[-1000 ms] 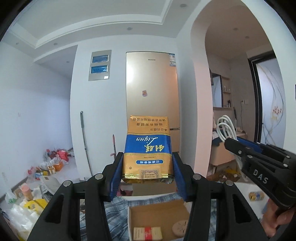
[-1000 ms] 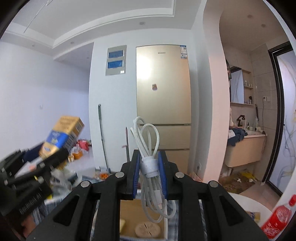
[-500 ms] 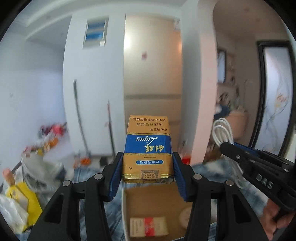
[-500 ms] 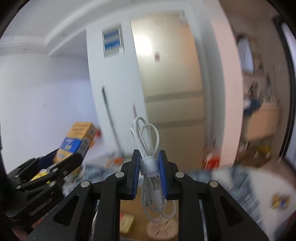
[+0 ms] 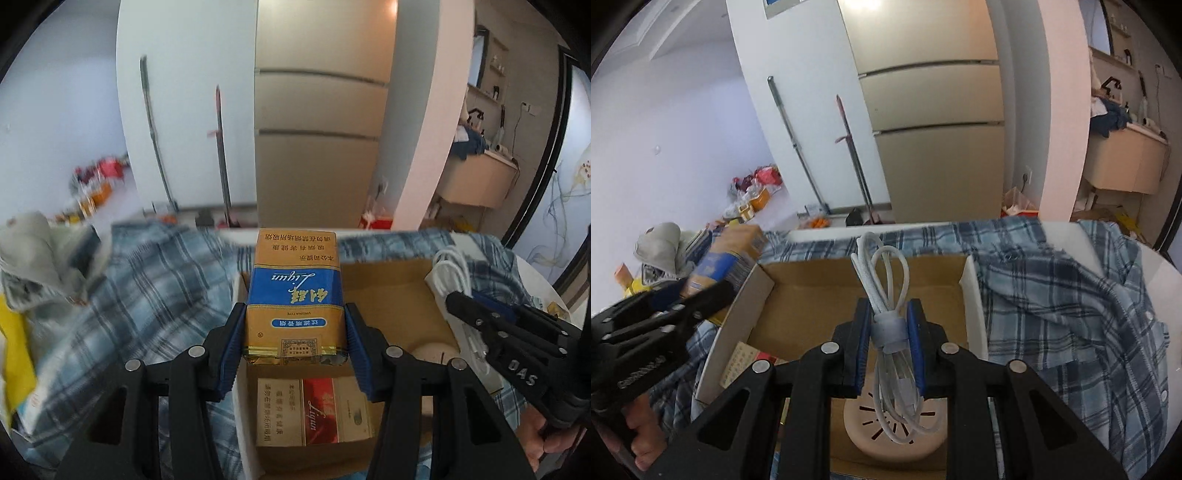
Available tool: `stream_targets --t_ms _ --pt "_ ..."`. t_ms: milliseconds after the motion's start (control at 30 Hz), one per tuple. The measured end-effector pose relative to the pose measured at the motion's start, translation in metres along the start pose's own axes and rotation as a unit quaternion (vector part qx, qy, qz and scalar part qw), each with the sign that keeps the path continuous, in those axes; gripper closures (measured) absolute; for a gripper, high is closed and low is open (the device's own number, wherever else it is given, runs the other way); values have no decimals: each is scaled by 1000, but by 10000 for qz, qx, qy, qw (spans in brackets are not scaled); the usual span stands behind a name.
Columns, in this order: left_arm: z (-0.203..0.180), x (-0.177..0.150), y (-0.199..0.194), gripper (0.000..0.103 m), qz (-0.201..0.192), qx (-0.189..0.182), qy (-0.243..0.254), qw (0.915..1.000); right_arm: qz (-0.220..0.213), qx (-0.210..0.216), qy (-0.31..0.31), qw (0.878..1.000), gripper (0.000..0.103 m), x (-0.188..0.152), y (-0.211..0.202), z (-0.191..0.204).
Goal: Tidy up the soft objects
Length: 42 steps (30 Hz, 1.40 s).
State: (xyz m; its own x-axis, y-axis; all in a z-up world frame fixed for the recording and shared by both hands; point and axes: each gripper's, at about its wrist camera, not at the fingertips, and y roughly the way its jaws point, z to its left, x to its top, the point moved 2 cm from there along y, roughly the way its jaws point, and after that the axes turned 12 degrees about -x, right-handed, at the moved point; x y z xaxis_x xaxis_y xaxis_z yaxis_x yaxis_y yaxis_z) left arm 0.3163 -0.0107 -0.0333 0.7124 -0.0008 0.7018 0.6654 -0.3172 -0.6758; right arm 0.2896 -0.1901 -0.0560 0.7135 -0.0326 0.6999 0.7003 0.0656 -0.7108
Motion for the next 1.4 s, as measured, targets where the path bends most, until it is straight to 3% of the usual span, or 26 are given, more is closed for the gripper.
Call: stream_targets --t_ms 433,533,567,633,667,700,833,1233,1400 --pt "17 -15 42 49 445 -52 -150 9989 573 98 -11 9983 84 -11 22 1" --pt "20 -15 44 44 452 -8 -187 9988 569 18 -20 9984 83 -10 23 -1" --pt "19 -15 45 43 482 -3 -157 9987 581 7 -14 9983 81 -10 23 -1" --pt "16 -17 46 37 516 17 -68 9986 664 -30 -43 9978 68 -10 25 0" --pt "14 -17 45 35 516 7 -13 9987 640 -55 -49 9979 48 -10 25 -1" --pt "12 -17 44 32 490 19 38 9988 543 -75 -49 9985 42 -10 22 -1" --pt "6 -14 33 22 286 62 138 9995 342 -86 -56 9994 42 -6 14 -1" --pt "-9 1 -22 22 -517 129 395 9978 54 -257 -38 9996 42 3 1 -4" --pt "-17 5 -42 21 -731 151 454 9962 -343 -399 -34 9986 40 10 -20 -7"
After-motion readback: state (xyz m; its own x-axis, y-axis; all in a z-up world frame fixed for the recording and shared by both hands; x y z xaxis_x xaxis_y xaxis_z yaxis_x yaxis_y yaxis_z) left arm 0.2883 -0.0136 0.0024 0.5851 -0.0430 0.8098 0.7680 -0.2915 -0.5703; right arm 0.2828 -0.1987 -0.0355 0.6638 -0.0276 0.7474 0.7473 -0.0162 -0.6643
